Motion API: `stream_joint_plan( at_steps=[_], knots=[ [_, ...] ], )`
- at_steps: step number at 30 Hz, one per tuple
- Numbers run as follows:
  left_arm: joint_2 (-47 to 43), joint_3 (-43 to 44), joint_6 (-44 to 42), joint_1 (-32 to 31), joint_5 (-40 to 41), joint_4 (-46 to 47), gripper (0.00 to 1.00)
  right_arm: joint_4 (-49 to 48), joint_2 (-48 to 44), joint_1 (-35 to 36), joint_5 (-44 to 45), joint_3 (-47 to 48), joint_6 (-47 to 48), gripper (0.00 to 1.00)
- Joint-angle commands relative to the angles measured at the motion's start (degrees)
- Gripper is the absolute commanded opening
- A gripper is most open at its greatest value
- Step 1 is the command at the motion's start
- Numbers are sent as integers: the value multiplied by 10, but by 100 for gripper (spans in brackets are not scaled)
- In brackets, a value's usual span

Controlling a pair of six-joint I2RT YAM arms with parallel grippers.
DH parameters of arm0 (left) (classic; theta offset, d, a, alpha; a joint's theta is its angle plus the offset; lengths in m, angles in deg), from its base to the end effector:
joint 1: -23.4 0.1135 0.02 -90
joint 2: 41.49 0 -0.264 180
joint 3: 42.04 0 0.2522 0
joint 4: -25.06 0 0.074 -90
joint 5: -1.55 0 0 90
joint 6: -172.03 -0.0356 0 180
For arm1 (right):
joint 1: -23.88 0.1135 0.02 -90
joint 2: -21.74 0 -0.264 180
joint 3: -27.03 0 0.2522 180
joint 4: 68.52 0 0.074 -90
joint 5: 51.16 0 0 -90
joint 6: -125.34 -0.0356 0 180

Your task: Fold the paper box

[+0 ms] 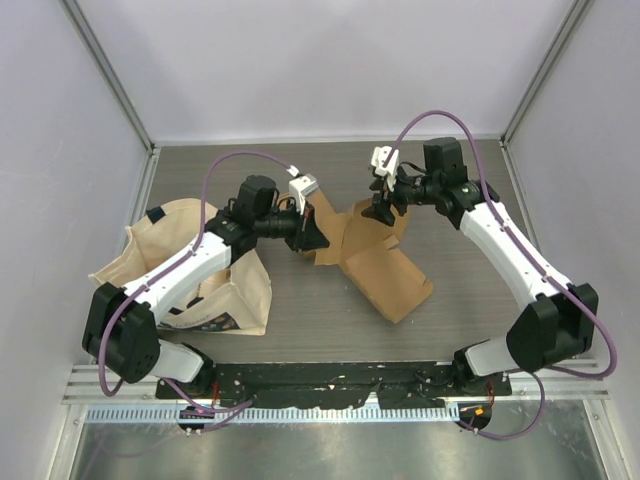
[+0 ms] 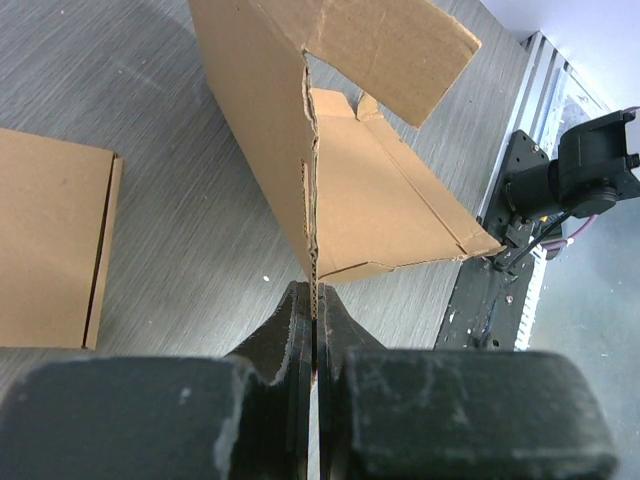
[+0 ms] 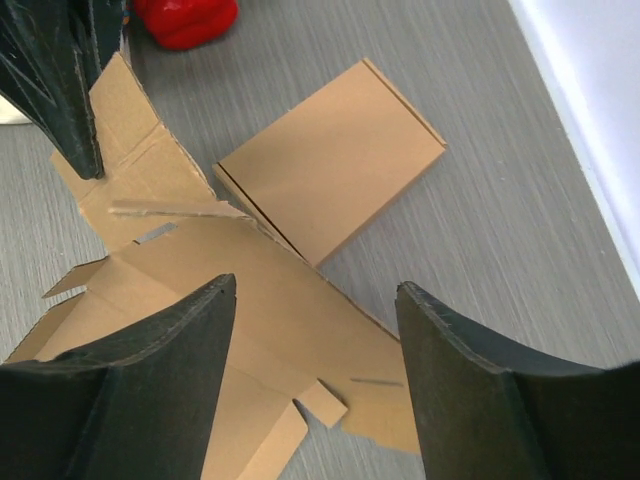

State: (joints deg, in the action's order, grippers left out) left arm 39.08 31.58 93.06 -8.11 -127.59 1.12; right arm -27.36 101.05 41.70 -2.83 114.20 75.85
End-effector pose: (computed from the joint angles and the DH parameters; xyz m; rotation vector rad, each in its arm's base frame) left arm 0.2562 -0.1834 0.2912 0.8074 2.0354 -1.1526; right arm 0.2831 0.1159 0.3522 -1.3280 1.5401 0.5318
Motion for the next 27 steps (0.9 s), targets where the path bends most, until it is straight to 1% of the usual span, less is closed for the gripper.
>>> stream_joint_plan(
  at_steps=[1,4,6,7,8,9,11,13,14,15,16,19,20,21,22,23,24,25,26,27],
  knots=[
    [-24,18,-20,-1,-18,1,0,10,36,-1,-66,44,31,67],
    [-25,18,-21,-2,-16,2,0,-5,42,-1,-77,27,28,65],
    [-24,17,-19,-2,-19,11,0,-19,40,-1,-85,18,21,59],
    [-24,17,-19,-2,-22,11,0,-25,41,-1,-86,12,21,51],
    [-24,17,-18,-1,-22,11,0,-30,41,-1,-84,10,20,45],
    [-24,16,-20,-1,-21,10,0,-32,40,0,-81,9,20,35],
    [-28,12,-22,-1,-14,9,0,-40,36,-1,-73,1,13,29],
    [-36,7,-24,-1,-8,12,0,-43,21,-1,-65,-9,8,20],
    [-38,3,-23,-2,1,12,0,-48,15,0,-49,-14,2,15],
    [-43,1,-23,-2,8,12,0,-55,-4,3,-30,-19,-6,6],
    [-47,2,-22,-1,20,9,1,-48,-13,3,-2,-23,-12,2],
    [-66,-1,-9,-1,79,0,33,-44,-57,5,31,-28,-57,1],
    [-74,-4,3,-1,92,4,51,-38,-69,7,41,-30,-68,1],
    [-83,-7,15,-1,123,11,58,-35,-79,7,48,-34,-75,1],
    [-108,-11,27,-1,135,21,59,-35,-104,8,54,-43,-79,1],
    [-120,-11,57,-1,149,38,59,-32,-114,7,55,-49,-77,1],
    [-132,-11,75,-1,181,46,58,-32,-125,7,57,-54,-78,1],
    [-144,-4,96,0,193,56,54,-39,-138,7,59,-65,-79,1],
    [-156,2,118,0,205,73,47,-41,-144,7,57,-68,-78,1],
    [-156,10,160,0,208,84,43,-45,-146,7,57,-70,-79,1]
  ],
)
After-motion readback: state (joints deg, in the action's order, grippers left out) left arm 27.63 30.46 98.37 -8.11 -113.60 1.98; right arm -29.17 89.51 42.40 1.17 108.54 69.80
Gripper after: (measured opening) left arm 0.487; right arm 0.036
